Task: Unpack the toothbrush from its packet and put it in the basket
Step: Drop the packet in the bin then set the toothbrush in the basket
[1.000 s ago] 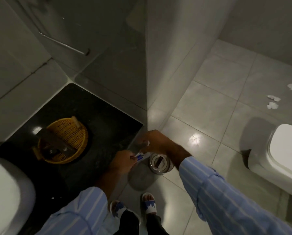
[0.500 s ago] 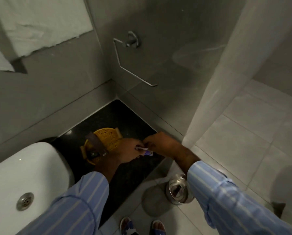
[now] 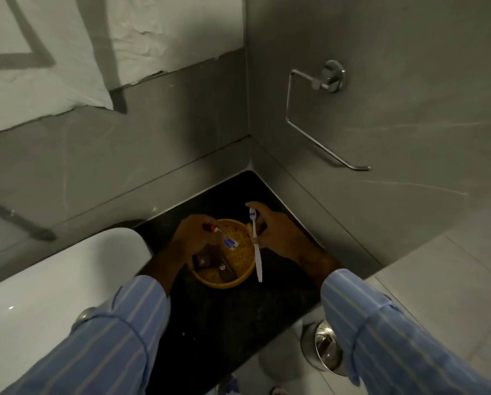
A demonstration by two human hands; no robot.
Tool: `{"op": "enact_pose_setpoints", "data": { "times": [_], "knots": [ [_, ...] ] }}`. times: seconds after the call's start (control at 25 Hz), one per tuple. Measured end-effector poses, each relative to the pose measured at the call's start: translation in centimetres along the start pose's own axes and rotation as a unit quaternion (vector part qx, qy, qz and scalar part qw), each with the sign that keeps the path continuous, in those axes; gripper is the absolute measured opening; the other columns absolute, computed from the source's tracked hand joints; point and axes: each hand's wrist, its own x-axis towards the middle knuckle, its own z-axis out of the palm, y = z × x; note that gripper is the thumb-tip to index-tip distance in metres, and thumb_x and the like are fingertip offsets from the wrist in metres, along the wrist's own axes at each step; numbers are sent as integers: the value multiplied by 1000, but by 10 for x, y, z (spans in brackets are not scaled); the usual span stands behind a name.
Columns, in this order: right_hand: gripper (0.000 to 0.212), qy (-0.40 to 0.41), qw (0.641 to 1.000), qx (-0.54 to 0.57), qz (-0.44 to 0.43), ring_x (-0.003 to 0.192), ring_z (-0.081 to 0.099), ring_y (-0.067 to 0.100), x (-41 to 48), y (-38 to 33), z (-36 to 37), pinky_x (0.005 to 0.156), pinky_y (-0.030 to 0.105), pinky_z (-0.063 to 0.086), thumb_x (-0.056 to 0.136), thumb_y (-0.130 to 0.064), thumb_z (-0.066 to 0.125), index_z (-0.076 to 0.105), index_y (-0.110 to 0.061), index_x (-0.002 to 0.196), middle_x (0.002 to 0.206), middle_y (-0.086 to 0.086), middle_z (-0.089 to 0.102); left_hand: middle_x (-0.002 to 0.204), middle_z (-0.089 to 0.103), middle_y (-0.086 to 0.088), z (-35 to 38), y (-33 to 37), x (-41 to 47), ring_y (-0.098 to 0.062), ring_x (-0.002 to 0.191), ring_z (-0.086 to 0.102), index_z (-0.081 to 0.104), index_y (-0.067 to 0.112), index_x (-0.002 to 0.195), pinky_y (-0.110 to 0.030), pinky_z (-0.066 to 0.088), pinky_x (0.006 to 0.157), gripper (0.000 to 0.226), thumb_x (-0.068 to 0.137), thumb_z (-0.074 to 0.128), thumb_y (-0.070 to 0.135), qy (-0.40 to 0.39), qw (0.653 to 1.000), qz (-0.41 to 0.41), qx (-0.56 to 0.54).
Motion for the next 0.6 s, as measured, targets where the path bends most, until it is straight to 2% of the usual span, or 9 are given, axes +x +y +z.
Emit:
{"op": "enact_pose_setpoints", "data": {
  "times": [0.08, 0.16, 0.28, 0.36, 0.44, 0.52, 0.6],
  "knots": [
    [81, 7, 1000, 9, 13, 77, 60, -2, 27, -3, 7, 69, 15, 54, 79, -12, 75, 34, -31, 146, 108, -6, 61, 81, 76, -2, -14, -4, 21, 3, 59, 69, 77, 24, 83, -18, 59, 64, 12, 73, 83, 21, 8, 1000, 6, 21],
    [77, 18, 999, 19, 37, 85, 64, 4, 56, -2, 13, 73, 17, 52, 79, -14, 74, 37, -30, 144, 106, -8, 60, 83, 75, -3, -23, -8, 45, 0, 63, 70, 78, 15, 87, -10, 53, 57, 17, 73, 83, 24, -5, 998, 10, 59],
    [67, 22, 997, 23, 69, 90, 69, 17, 93, 10, 26, 82, 31, 57, 79, -8, 72, 45, -26, 137, 97, 0, 68, 92, 72, -6, -24, -15, 70, -21, 86, 70, 73, 11, 85, -24, 54, 70, 30, 63, 88, 25, -9, 991, 13, 134],
    [62, 28, 995, 24, 96, 92, 70, 21, 111, 24, 35, 82, 32, 57, 77, -4, 72, 50, -22, 133, 96, 4, 70, 96, 72, -10, -14, -23, 85, -25, 90, 68, 71, 11, 83, -36, 57, 79, 36, 58, 91, 26, -27, 991, 11, 132],
    [62, 23, 991, 30, 129, 94, 69, 23, 119, 36, 45, 82, 33, 58, 76, -4, 75, 51, -18, 131, 99, 6, 68, 98, 72, -9, -2, -29, 98, -25, 91, 68, 71, 12, 83, -39, 58, 80, 37, 57, 92, 28, -55, 989, 17, 137],
    [63, 17, 989, 35, 142, 89, 67, 19, 125, 46, 52, 78, 30, 58, 73, -9, 78, 52, -16, 130, 97, 4, 66, 100, 72, -7, 8, -32, 111, -23, 93, 68, 72, 12, 88, -39, 58, 83, 37, 59, 91, 27, -87, 985, 17, 147],
    [63, 18, 988, 33, 152, 82, 65, 12, 133, 53, 58, 68, 18, 52, 72, -11, 80, 53, -17, 129, 91, -1, 64, 103, 72, -6, 14, -35, 125, -23, 95, 68, 73, 13, 92, -41, 57, 87, 37, 62, 90, 27, -114, 981, 14, 159]
  ]
}}
